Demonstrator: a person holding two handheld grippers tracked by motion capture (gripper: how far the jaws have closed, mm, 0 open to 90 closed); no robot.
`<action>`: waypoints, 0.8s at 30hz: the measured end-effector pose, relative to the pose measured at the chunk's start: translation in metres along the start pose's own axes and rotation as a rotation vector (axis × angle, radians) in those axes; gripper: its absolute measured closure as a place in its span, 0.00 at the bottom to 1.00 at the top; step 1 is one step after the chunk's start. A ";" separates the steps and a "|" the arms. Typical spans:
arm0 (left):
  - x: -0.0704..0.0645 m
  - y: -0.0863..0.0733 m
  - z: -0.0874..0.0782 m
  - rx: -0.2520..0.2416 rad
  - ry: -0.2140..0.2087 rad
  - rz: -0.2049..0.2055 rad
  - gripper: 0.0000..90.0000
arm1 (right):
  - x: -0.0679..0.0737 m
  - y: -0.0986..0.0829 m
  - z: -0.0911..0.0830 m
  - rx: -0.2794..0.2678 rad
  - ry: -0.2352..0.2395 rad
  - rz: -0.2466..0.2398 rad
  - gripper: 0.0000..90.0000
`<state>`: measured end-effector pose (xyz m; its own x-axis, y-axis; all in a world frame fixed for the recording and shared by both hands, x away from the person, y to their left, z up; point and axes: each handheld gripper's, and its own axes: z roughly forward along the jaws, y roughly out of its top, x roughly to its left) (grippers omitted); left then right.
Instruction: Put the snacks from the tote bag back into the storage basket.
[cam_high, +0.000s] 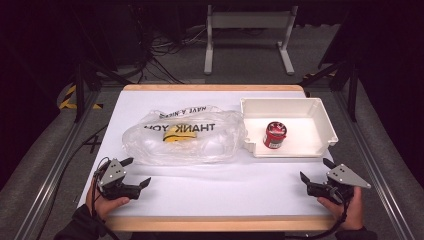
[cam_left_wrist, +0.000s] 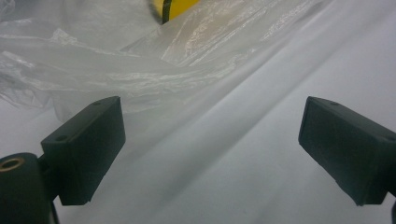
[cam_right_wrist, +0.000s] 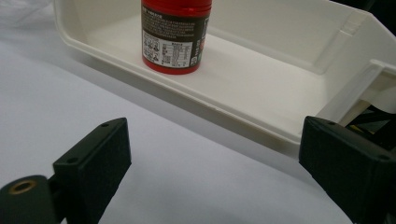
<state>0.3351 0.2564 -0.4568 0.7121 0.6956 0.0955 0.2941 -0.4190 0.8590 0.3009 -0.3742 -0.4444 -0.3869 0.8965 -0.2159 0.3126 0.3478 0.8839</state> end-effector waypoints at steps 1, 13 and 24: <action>0.000 0.000 0.000 0.000 -0.001 -0.002 0.09 | 0.000 0.000 0.000 0.003 0.001 -0.001 0.10; 0.001 0.000 0.001 0.004 0.002 -0.009 0.09 | 0.000 0.000 0.001 0.014 0.004 0.000 0.10; 0.001 0.000 0.001 0.008 -0.001 -0.012 0.09 | 0.000 0.000 0.001 0.009 0.001 0.002 0.10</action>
<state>0.3363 0.2567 -0.4566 0.7092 0.7000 0.0845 0.3078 -0.4151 0.8561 0.3022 -0.3738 -0.4447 -0.3871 0.8968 -0.2141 0.3210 0.3488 0.8805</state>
